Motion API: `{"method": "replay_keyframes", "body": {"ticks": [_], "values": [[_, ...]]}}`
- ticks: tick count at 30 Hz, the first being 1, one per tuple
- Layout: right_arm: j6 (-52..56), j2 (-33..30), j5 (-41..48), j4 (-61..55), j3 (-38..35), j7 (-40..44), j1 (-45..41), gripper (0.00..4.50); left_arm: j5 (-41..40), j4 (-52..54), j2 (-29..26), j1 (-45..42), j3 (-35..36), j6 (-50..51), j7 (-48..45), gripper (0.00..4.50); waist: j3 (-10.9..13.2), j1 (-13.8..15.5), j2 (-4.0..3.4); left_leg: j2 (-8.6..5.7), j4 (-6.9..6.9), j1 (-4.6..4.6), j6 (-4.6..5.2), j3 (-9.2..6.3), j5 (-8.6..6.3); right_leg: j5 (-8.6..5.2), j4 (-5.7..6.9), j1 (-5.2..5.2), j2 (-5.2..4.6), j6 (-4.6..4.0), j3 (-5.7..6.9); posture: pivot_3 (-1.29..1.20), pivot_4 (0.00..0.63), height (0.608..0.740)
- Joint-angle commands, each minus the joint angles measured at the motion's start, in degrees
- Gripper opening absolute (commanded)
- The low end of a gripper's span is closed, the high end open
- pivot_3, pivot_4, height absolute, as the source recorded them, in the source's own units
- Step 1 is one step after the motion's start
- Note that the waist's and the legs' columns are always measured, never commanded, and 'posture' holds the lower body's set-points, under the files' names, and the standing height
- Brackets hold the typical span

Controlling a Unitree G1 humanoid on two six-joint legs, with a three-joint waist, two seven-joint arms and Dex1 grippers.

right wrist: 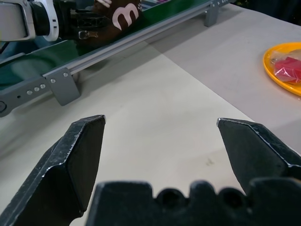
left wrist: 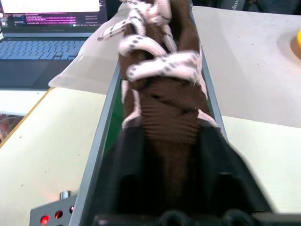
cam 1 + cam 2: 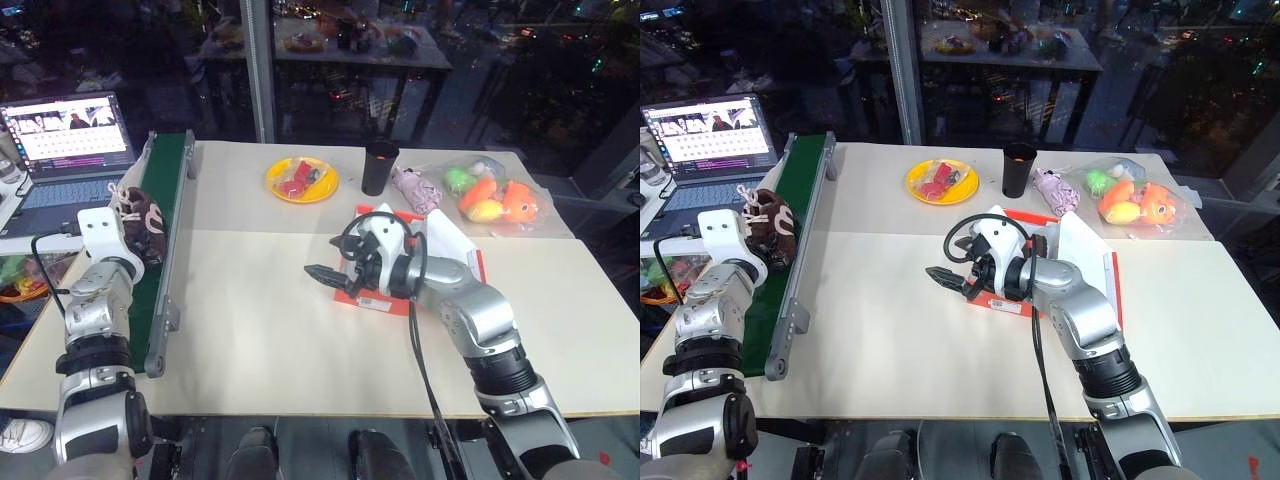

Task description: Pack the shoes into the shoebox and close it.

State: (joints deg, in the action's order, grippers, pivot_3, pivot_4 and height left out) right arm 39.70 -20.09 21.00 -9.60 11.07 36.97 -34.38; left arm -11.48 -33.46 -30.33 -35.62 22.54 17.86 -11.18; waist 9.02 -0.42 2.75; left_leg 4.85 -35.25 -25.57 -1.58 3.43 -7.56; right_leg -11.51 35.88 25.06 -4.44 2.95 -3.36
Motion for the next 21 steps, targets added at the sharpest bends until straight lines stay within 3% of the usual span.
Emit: {"method": "replay_keyframes", "body": {"ticks": [1, 6, 11, 16, 21], "values": [[0.41, -0.17, 0.4, -2.28, -1.41, -0.22, -0.88, 4.5, -1.18, 4.39, 0.85, -2.11, -0.99, -0.53, -0.64, 0.12, 0.0, 0.19, 0.0, 0.0, -0.01, -0.01, -0.01, 0.0, 0.01, 0.0, 0.0, 0.0, 0.0, 0.0, 0.0, 0.0, 0.15, 0.736], [4.28, 4.47, 6.61, -1.02, -8.41, -3.64, -3.26, 4.5, -5.67, 13.25, 4.25, -6.1, -2.19, -0.02, -4.25, 0.12, 0.05, 0.74, 0.12, 0.01, -0.05, -0.31, -0.02, -0.01, 0.03, 0.0, -0.03, 0.2, 0.01, 0.01, 0.05, 0.0, 0.15, 0.736], [11.94, 13.25, 21.14, 4.76, -25.72, -15.82, -11.66, 4.5, -13.11, 27.39, 9.72, -9.5, -9.01, 8.73, -10.68, 0.12, 0.06, 0.92, 0.14, 0.02, -0.11, -0.63, 0.37, -0.02, 0.31, 0.02, -0.06, 0.39, 0.01, 0.05, 0.06, 0.0, 0.15, 0.736], [15.42, 15.5, 29.43, 10.16, -34.98, -24.94, -17.12, 4.5, -17.39, 34.11, 14.09, -11.66, -14.32, 15.56, -12.43, 0.12, 0.05, -0.11, 0.13, 0.04, -0.04, -0.57, 0.41, -0.03, 0.31, 0.0, -0.1, 0.36, 0.03, 0.08, 0.06, 0.0, 0.15, 0.736], [16.82, 15.54, 32.96, 11.85, -37.6, -30.04, -18.16, 4.5, -19.77, 36.68, 16.87, -12.58, -17.6, 19.25, -14.78, 0.12, 0.06, -0.85, 0.12, 0.02, -0.08, -0.58, 0.42, -0.07, 0.32, 0.0, -0.06, 0.36, 0.03, 0.08, 0.05, 0.0, 0.15, 0.736]]}}
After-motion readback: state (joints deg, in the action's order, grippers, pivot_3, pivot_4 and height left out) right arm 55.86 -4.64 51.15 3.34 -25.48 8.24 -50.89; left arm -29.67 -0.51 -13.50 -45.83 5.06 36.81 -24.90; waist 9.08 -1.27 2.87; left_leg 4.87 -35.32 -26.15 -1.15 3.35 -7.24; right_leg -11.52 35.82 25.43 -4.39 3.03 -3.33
